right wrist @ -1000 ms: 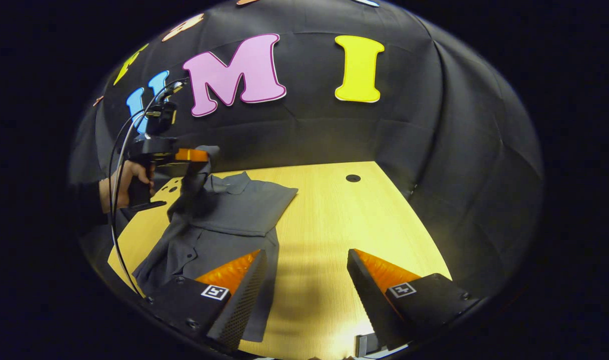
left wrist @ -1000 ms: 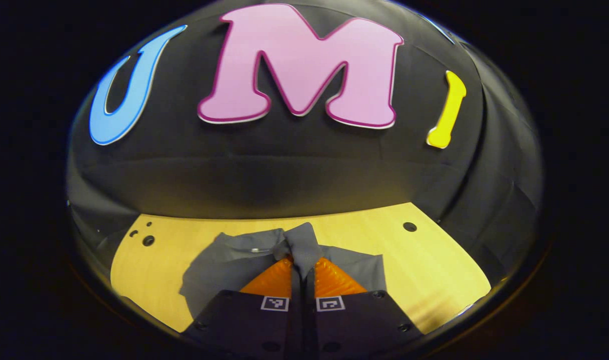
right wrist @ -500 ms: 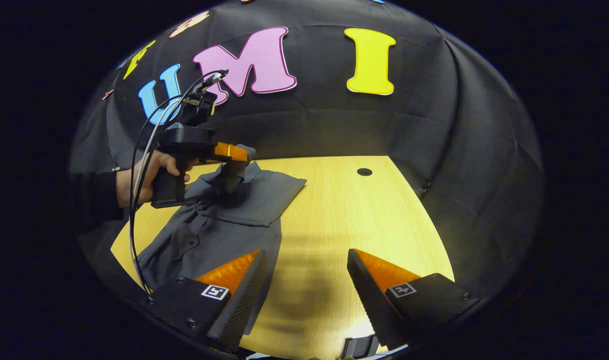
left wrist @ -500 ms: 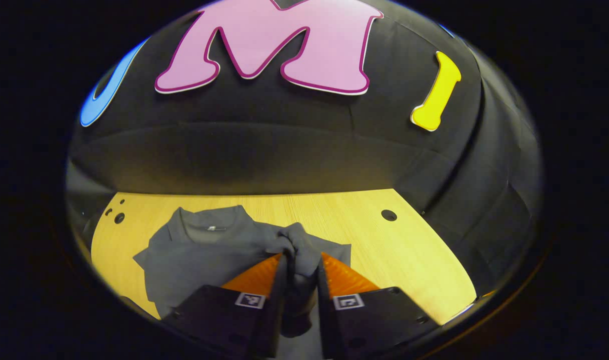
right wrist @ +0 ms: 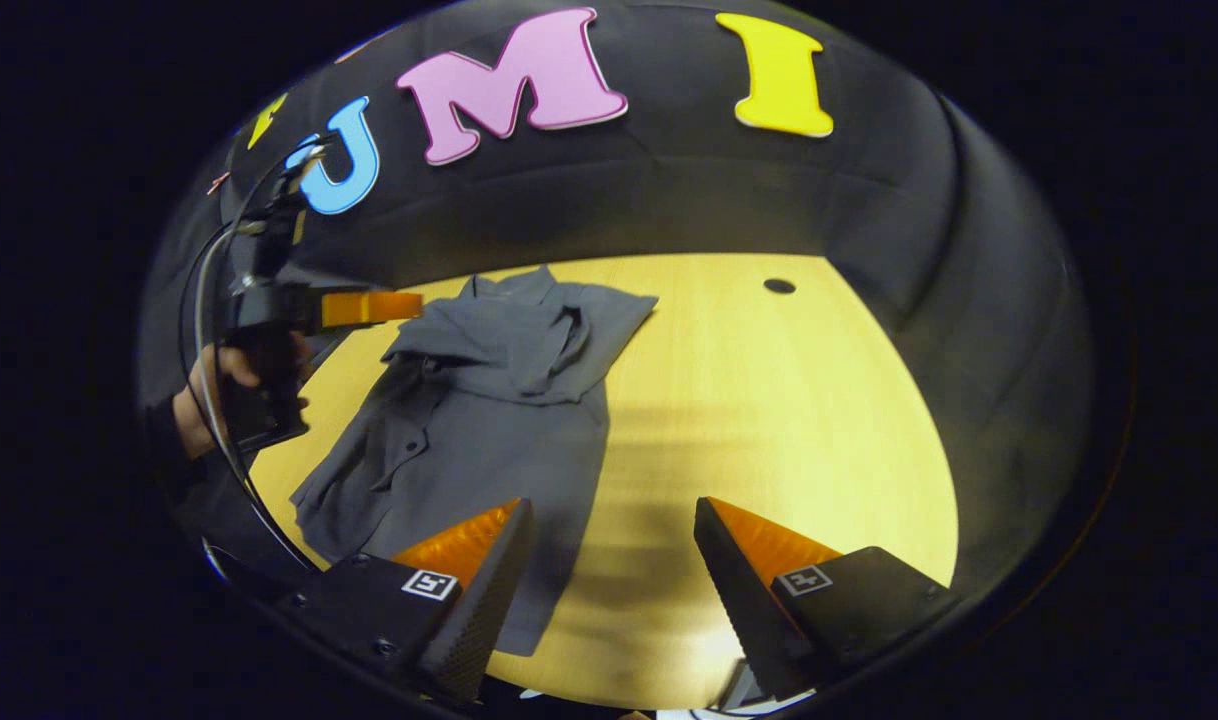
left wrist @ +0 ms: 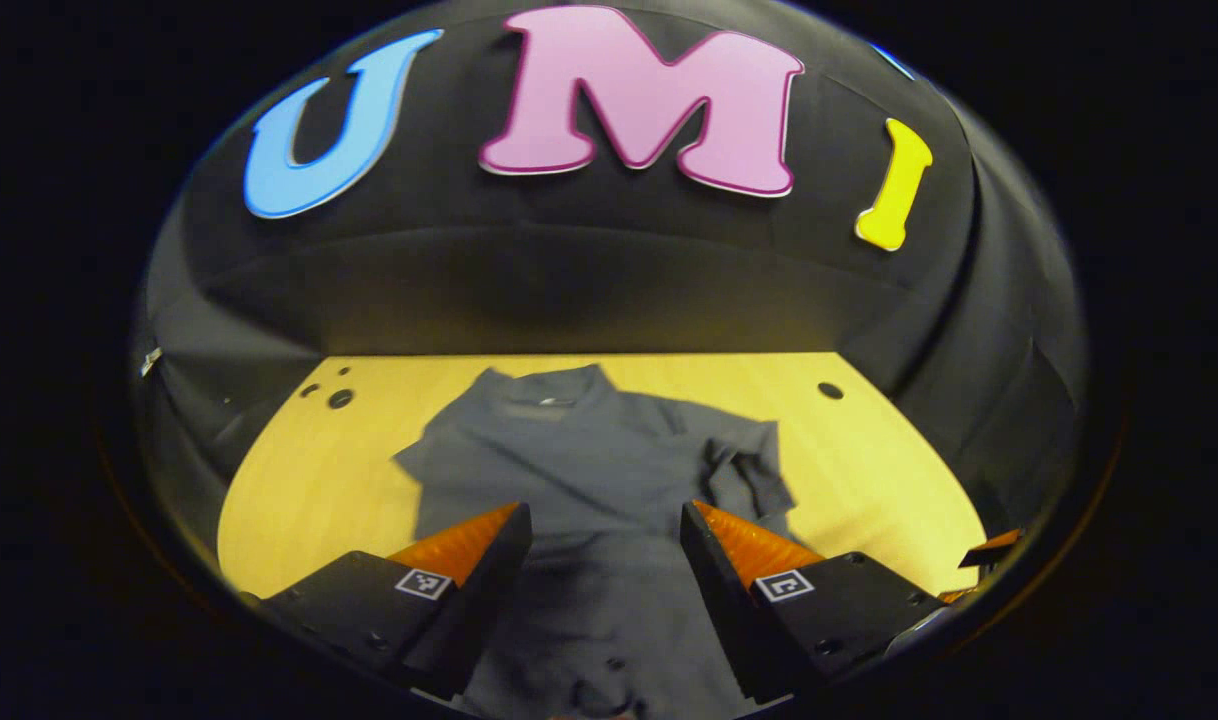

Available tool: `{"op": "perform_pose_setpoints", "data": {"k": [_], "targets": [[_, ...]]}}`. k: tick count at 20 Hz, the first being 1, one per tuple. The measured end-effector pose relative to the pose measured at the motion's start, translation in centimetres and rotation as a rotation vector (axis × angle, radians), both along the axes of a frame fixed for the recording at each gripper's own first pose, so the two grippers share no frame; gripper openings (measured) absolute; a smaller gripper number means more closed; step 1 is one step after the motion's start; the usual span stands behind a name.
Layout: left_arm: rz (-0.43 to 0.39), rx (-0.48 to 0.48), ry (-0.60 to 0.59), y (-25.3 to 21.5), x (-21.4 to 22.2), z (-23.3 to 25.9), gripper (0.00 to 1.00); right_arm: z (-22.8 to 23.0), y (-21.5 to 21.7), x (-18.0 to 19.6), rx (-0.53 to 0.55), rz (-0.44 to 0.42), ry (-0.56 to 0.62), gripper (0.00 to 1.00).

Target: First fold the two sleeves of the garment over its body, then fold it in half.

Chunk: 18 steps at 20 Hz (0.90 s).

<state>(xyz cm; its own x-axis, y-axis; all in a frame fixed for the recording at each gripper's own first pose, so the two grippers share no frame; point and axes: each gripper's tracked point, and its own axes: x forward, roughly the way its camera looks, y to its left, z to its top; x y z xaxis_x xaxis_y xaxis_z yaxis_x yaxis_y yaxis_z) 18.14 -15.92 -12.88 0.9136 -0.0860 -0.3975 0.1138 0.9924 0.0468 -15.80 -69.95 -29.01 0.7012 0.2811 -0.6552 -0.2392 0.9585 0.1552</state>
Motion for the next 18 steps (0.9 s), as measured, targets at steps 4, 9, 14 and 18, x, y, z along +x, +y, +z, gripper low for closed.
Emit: {"op": "perform_pose_setpoints", "data": {"k": [4,9,14,18], "targets": [[0.071,0.098,0.089,9.1,-7.5,-4.8,0.95,-4.6,2.5,-2.6,0.023,-0.038,0.192,0.99],[0.151,0.026,0.210,17.0,-15.2,-10.9,0.95,-7.2,5.3,-4.2,0.060,-0.109,0.277,1.00],[0.116,-0.003,0.237,19.5,-17.7,-14.0,0.96,-9.2,5.9,-5.6,0.030,-0.187,0.326,0.99],[0.096,0.011,0.286,19.3,-18.3,-16.8,0.96,-9.8,7.3,-6.9,0.031,-0.191,0.343,1.00]]}}
